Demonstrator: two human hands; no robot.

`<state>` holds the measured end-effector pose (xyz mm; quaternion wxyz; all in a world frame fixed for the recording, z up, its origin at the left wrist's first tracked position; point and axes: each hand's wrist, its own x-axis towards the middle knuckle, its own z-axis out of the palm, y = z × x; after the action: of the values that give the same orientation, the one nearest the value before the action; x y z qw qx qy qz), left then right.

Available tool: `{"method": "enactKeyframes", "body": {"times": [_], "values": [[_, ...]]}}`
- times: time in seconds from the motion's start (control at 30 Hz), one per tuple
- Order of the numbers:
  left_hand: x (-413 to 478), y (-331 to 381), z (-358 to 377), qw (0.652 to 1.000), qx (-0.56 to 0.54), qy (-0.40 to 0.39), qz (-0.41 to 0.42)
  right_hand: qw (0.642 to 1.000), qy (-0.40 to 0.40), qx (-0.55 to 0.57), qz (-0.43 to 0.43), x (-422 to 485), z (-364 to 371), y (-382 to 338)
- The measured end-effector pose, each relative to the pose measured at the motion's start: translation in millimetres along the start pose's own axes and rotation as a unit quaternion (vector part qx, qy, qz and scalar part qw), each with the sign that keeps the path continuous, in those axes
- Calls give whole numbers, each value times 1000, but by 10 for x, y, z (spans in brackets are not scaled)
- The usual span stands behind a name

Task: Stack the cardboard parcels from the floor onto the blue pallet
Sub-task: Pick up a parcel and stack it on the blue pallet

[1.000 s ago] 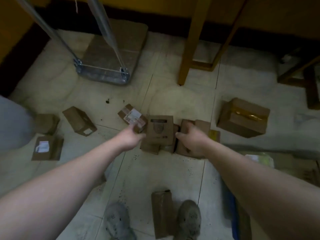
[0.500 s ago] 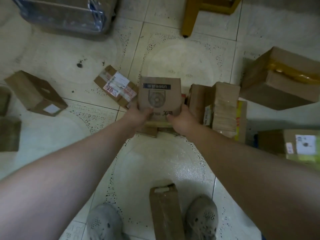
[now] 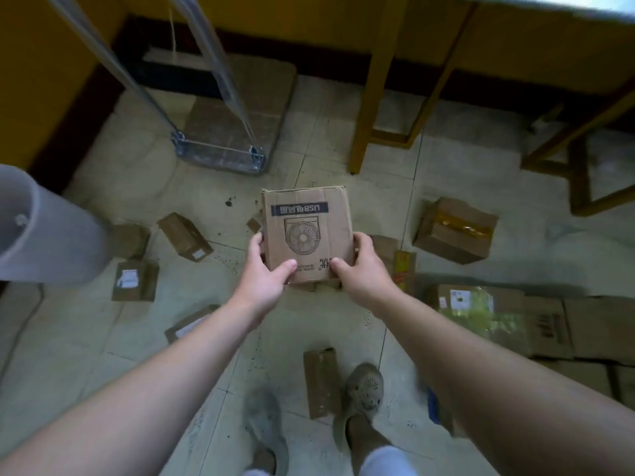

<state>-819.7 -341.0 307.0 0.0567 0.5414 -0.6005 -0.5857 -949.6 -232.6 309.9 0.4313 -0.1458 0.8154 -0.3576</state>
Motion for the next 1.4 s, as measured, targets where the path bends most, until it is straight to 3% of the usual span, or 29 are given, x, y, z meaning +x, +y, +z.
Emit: {"method": "enactKeyframes", "body": {"times": [0.23,0.53,0.77,1.0,1.2,1.4], "values": [[-1155,727,-431,994,-31,-72,73,997,47,46,-46,-1410,-470,-592],[-2496,1228,-360,949,48,-201,238,982,161,71,-63,-3103,-1052,-354],[-3668,1521,609,901,91,-303,296,955,273,98,-61,-4320,-2043,241],[-4961,1493,2125,867,111,-387,293,928,359,86,-38,-5461,-3157,1444],[-5697,1329,3066,860,123,-414,273,915,392,88,-42,-6021,-3857,2259],[-5721,1408,3562,863,133,-411,262,922,371,97,-47,-5920,-4257,2568]]}}
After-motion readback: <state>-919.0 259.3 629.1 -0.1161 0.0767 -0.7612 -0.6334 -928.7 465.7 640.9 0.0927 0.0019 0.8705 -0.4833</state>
